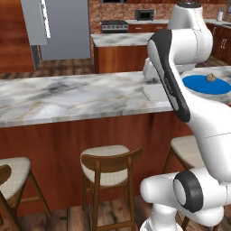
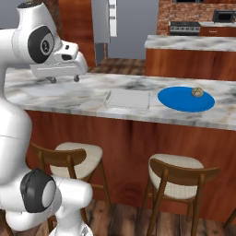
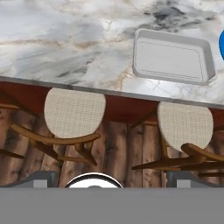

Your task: Place two dumplings into each of the tupperware containers and then place the containers in the fridge.

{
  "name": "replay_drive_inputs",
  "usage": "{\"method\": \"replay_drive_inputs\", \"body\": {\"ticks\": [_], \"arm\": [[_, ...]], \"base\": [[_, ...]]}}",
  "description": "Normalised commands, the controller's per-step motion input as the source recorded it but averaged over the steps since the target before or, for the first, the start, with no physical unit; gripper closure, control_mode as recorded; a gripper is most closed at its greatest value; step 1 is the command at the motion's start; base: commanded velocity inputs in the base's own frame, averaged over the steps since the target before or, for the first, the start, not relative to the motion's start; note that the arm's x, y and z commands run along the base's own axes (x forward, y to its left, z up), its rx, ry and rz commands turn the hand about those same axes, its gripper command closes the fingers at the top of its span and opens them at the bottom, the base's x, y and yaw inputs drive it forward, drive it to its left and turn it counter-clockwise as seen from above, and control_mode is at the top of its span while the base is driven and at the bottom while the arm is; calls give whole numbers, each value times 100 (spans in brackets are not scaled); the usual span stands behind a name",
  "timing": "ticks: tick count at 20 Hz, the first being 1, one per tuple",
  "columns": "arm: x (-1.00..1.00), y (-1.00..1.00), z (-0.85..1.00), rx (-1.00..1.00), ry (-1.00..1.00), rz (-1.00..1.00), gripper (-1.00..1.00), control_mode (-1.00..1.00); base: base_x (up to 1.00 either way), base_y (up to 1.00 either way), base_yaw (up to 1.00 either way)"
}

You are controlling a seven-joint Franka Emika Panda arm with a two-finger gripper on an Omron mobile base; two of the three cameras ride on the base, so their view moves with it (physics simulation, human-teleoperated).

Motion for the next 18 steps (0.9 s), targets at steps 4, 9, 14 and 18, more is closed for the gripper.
{"method": "replay_drive_inputs", "body": {"ticks": [4,9,14,18], "arm": [[-14,-16,9,0,0,0,-100,-100],[-45,-1,0,6,0,0,-100,-100],[-18,-2,-14,5,0,0,-100,-100],[-27,0,-35,0,0,0,-100,-100]], "base": [[0,0,0],[0,0,0],[0,0,0],[0,0,0]]}}
